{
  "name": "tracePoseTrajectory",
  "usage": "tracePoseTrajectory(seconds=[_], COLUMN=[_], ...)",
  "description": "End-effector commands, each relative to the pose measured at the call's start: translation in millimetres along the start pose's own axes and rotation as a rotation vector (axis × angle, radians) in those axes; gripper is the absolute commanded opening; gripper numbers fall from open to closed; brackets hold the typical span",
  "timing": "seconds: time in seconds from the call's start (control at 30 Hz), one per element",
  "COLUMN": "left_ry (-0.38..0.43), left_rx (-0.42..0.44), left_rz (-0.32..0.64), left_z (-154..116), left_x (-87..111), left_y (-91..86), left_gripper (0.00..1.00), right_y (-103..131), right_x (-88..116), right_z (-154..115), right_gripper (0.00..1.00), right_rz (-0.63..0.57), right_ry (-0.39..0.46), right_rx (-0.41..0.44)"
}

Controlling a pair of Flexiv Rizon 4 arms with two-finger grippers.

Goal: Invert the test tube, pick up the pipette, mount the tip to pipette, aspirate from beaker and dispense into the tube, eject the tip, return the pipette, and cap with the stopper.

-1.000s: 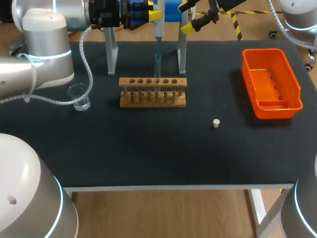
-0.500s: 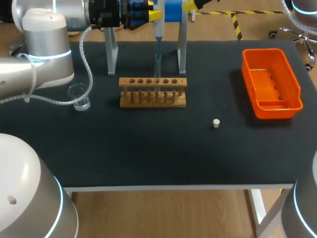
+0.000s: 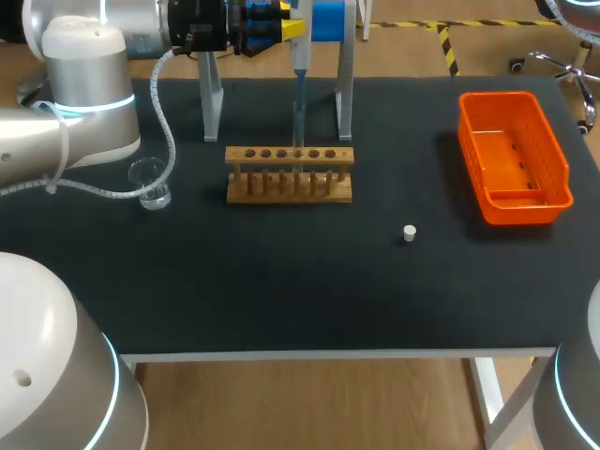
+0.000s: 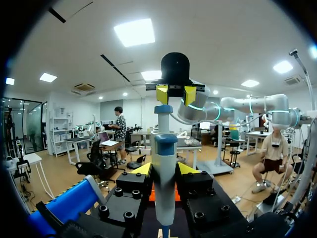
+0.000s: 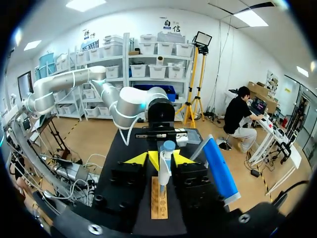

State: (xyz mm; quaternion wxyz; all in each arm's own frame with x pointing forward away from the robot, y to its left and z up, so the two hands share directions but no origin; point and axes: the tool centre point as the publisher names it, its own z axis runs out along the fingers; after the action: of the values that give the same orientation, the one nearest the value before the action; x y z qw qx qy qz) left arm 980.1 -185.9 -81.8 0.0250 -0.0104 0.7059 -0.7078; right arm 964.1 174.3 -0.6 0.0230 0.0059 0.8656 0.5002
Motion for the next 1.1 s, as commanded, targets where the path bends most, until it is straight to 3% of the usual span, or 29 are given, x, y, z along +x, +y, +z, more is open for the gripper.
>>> tracePoseTrajectory(seconds=[0.03,0.57,1.1], left_ry=[-0.004,-0.004,-0.004], left_rx=[-0.001,-0.001,-0.001], left_rz=[0.000,0.000,0.000], left_z=[1,1,1], left_x=[0.7,0.7,0.7], left_y=[-0.5,-0.5,-0.5], left_gripper=[0.00,0.00,0.00], right_y=[7,21,15], right_x=[-8,-19,-22], right_z=[10,34,44], right_gripper=[0.00,0.00,0.00], right_rz=[0.010,0.038,0.065], right_ry=[0.009,0.014,0.027], right_rx=[-0.001,-0.007,0.011])
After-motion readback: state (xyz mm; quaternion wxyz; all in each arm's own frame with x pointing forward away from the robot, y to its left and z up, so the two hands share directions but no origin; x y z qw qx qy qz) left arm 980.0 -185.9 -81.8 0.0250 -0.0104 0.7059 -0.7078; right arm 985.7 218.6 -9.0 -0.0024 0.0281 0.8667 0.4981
